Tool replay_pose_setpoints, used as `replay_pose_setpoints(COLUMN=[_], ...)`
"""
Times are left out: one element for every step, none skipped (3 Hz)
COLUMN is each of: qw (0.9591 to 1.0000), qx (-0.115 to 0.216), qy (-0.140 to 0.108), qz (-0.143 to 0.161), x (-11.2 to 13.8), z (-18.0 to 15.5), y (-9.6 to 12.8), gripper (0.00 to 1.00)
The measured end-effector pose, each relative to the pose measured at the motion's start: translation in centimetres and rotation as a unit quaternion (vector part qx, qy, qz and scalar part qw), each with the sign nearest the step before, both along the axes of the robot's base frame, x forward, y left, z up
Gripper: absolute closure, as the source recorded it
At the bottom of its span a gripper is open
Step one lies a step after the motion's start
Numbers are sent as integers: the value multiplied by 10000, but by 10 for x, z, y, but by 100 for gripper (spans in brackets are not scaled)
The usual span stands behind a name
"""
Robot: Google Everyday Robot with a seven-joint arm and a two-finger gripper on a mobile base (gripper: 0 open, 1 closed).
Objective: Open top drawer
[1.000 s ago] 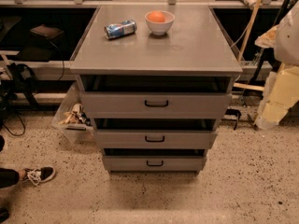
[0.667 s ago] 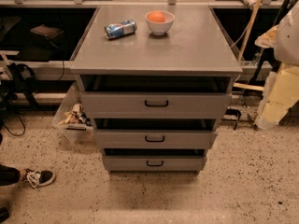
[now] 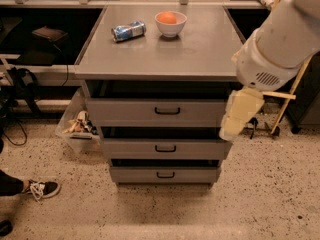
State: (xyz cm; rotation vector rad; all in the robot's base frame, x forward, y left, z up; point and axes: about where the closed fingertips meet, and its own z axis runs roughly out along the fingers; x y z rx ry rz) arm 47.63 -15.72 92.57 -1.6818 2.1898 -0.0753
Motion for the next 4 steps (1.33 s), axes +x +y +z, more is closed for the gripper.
replay_pose_setpoints(qw=[9999, 9999, 9992, 9900], qx=[100, 100, 350, 1278], qy=[42, 43, 128, 245], qz=[-99, -99, 162, 552], x=[38, 38, 43, 74], z=[-44, -44, -56, -75], y=[51, 51, 47, 39], gripper=[0, 0, 0, 0])
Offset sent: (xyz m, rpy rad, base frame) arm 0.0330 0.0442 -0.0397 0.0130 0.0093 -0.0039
